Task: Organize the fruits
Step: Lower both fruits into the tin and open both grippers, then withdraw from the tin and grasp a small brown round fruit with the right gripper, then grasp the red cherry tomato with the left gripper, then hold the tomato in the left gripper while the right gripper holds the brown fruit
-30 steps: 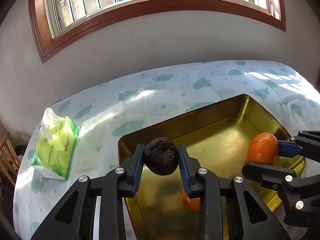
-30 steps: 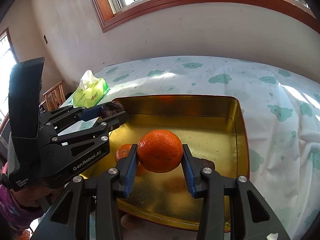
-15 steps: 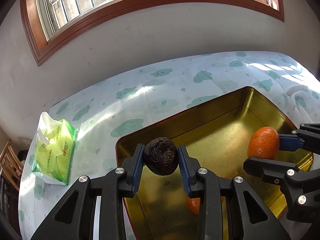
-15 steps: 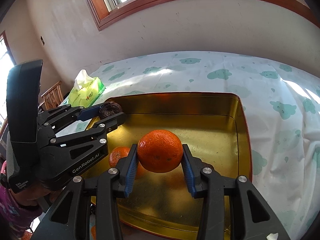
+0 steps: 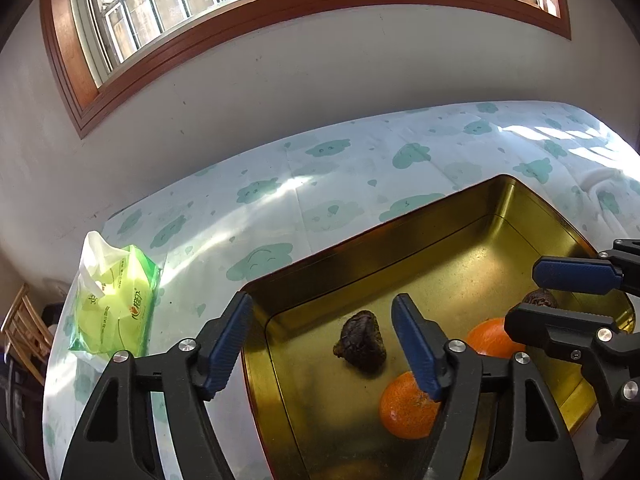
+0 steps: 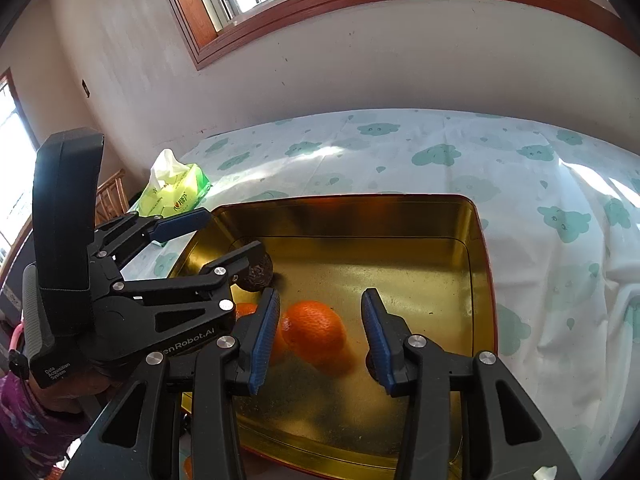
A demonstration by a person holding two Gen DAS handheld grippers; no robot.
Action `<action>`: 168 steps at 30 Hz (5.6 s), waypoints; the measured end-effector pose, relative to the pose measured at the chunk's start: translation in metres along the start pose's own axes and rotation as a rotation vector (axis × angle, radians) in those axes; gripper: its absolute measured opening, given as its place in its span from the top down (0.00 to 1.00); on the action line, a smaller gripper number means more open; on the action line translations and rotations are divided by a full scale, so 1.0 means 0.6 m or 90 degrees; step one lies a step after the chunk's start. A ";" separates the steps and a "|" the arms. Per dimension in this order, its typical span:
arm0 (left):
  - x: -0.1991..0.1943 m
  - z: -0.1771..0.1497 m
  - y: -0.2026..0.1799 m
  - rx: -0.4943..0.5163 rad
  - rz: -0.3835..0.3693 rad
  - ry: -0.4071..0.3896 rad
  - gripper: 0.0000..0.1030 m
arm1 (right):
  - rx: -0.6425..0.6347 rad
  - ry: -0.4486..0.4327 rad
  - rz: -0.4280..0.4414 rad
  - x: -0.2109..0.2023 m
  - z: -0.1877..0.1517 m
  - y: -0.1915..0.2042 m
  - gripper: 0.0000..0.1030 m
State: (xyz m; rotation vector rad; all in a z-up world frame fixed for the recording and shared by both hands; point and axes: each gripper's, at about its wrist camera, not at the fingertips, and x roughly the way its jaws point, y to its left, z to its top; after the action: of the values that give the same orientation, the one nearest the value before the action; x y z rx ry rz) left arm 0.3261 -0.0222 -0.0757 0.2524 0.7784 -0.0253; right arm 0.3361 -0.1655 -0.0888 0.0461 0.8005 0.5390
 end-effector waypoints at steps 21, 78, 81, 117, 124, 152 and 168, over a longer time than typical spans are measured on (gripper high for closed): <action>-0.205 -0.194 0.019 -0.106 -0.147 -0.088 0.29 | 0.023 -0.017 -0.002 -0.200 -0.219 -0.043 0.53; -0.254 -0.217 -0.100 -0.015 -0.281 -0.120 0.70 | 0.117 0.006 -0.032 -0.141 -0.228 -0.092 0.78; -0.273 -0.227 -0.056 -0.089 -0.208 -0.149 0.70 | 0.110 0.008 -0.040 -0.140 -0.227 -0.087 0.78; -0.217 -0.247 0.064 -0.252 0.035 -0.125 0.70 | 0.091 0.012 -0.069 -0.133 -0.223 -0.078 0.78; -0.218 -0.247 0.064 -0.253 0.040 -0.124 0.70 | 0.089 0.012 -0.072 -0.133 -0.224 -0.079 0.78; -0.223 -0.246 0.065 -0.248 0.062 -0.130 0.70 | 0.015 0.029 -0.157 -0.123 -0.220 -0.044 0.77; -0.229 -0.248 0.065 -0.251 0.066 -0.145 0.70 | -0.014 0.037 -0.191 -0.117 -0.220 -0.031 0.77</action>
State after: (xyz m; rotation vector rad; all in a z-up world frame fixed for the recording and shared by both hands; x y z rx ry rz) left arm 0.1297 0.0410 -0.0728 -0.0842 0.5284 0.1933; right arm 0.2127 -0.2362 -0.1387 -0.1091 0.8401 0.2667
